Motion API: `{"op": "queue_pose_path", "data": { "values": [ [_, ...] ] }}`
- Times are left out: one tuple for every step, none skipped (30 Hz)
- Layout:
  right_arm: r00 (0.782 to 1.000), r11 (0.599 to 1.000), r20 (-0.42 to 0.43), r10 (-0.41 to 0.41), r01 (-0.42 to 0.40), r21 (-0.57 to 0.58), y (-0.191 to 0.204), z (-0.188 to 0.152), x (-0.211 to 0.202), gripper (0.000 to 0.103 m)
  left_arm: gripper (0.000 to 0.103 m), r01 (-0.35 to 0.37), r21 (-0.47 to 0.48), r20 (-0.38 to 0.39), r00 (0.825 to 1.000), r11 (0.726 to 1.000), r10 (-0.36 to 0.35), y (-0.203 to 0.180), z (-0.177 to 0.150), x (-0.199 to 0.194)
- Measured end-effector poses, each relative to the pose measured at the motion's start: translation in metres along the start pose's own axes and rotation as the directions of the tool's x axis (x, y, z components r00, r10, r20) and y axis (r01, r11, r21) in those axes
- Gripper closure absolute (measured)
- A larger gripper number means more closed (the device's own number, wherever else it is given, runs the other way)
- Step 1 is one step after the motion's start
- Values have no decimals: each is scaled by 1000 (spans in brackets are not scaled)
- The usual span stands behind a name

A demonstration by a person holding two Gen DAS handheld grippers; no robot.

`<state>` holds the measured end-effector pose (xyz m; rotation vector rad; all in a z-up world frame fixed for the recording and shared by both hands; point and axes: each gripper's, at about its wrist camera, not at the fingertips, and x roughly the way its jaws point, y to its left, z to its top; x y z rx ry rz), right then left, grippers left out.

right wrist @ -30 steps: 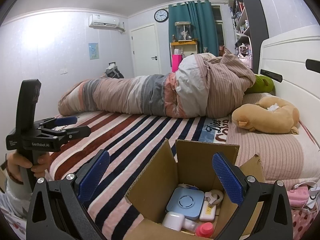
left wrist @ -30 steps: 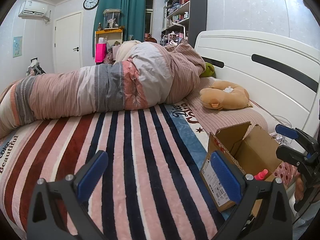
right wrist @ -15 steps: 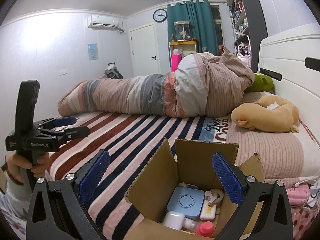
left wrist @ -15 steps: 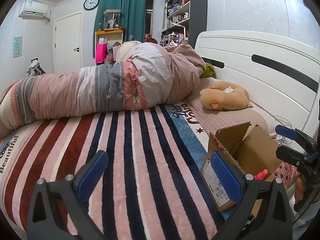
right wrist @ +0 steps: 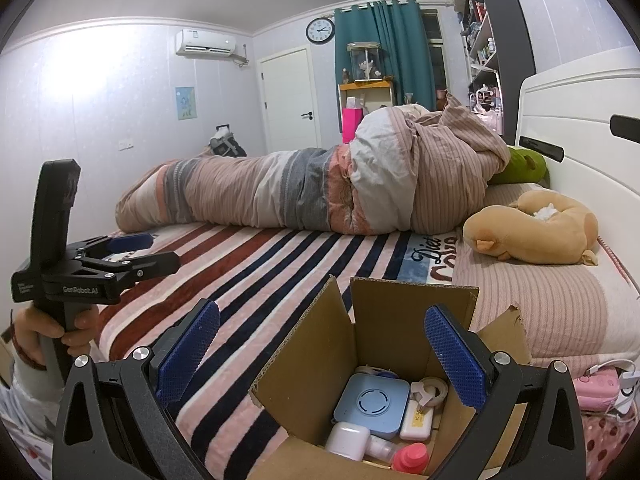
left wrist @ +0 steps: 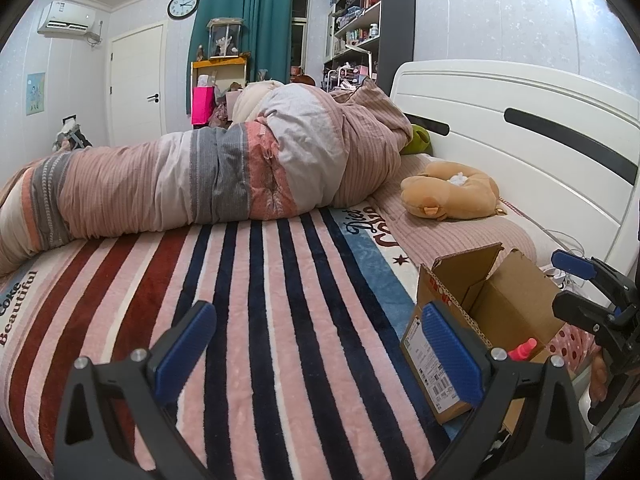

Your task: Organize rigid objects

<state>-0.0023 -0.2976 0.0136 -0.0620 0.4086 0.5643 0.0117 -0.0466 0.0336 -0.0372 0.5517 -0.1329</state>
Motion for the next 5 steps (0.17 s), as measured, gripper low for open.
{"op": "queue_pose_path", "data": {
  "values": [
    [1000,1000,0,-2,2,0,0,0,0,0,1,2,-1,0,1000,1000,-2,0,0,0],
    [1000,1000,1,-2,2,0,0,0,-1,0,1,2,1,0,1000,1000,-2,0,-1,0],
    [1000,1000,1,-2,2,0,1,0,0,0,1,-1,2,0,1000,1000,1,-1,0,0],
    [1000,1000,1,-1,1,0,1,0,0,0,1,-3,2,0,1000,1000,3,-1,0,0],
    [1000,1000,0,-3,3,2,1,0,0,0,1,-4,1,0,1000,1000,4,-1,0,0]
  ]
}}
